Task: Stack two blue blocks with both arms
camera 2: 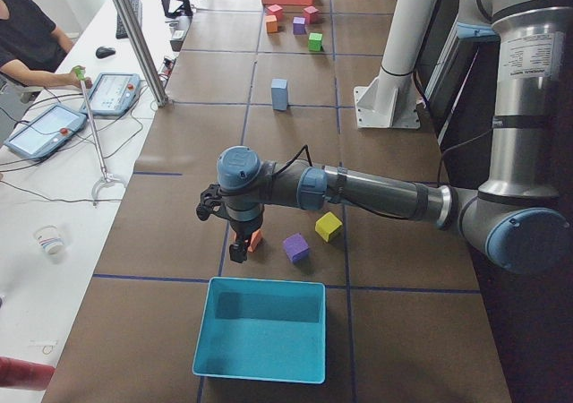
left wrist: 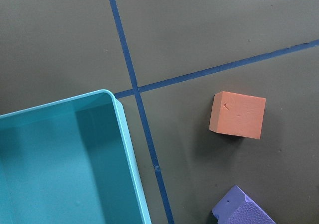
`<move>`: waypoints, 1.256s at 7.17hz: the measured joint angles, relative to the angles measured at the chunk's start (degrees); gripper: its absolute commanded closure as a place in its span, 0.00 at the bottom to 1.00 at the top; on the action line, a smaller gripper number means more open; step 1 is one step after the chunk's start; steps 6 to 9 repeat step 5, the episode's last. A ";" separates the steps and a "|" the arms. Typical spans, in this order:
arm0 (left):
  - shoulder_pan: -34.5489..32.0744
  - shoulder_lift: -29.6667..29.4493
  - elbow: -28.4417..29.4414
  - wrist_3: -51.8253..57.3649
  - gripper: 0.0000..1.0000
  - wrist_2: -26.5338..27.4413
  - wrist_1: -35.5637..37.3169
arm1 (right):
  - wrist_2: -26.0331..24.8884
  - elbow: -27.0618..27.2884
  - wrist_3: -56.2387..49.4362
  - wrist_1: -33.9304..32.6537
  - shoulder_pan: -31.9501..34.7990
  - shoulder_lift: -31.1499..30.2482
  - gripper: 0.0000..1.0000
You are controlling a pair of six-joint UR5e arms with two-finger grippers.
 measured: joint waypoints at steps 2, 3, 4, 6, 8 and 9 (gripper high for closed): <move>0.06 -0.01 -0.15 0.04 0.00 0.12 0.00 | -0.02 -0.25 0.00 1.20 -0.23 -0.12 0.00; 0.07 -0.02 -0.18 0.04 0.00 0.16 0.00 | -0.04 -0.61 0.02 1.70 -0.28 -0.30 0.00; 0.08 -0.01 -0.26 0.04 0.00 0.20 0.00 | -0.02 -0.97 0.06 1.92 -0.31 -0.38 0.00; 0.09 0.00 -0.39 0.04 0.00 0.22 0.00 | -0.01 -1.13 0.08 1.99 -0.33 -0.40 0.00; 0.09 0.00 -0.39 0.04 0.00 0.22 0.00 | -0.01 -1.13 0.08 1.99 -0.33 -0.40 0.00; 0.09 0.00 -0.39 0.04 0.00 0.22 0.00 | -0.01 -1.13 0.08 1.99 -0.33 -0.40 0.00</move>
